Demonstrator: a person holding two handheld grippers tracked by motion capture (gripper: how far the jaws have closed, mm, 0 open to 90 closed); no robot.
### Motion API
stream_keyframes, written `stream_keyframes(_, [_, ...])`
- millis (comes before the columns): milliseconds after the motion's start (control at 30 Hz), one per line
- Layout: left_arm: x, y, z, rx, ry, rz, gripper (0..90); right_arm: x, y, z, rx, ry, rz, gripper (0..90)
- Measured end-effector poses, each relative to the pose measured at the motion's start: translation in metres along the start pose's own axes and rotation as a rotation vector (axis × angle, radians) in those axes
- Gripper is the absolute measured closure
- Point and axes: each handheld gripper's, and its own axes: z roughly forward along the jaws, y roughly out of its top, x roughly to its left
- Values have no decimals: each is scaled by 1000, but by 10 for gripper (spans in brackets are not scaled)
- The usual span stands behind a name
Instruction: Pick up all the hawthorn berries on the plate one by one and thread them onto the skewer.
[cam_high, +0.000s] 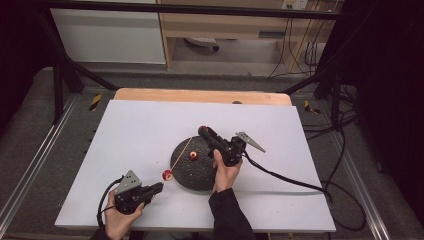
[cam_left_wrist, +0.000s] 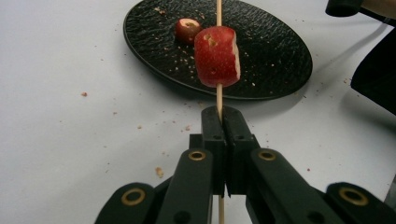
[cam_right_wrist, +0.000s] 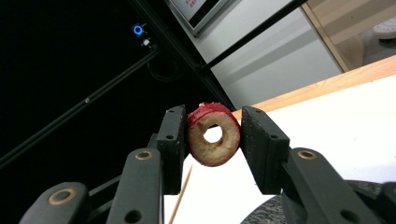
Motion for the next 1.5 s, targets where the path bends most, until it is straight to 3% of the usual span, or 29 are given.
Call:
stream_keyframes(433, [-12, 2, 6, -16, -25, 15, 883, -1, -7, 1, -34, 1, 21, 618])
stream_keyframes(767, [-13, 2, 8, -13, -22, 16, 883, -1, -9, 1, -45, 10, 33, 618])
stream_keyframes(1500, [-23, 7, 19, -49, 7, -36, 883, -1, -13, 1, -63, 11, 48, 619])
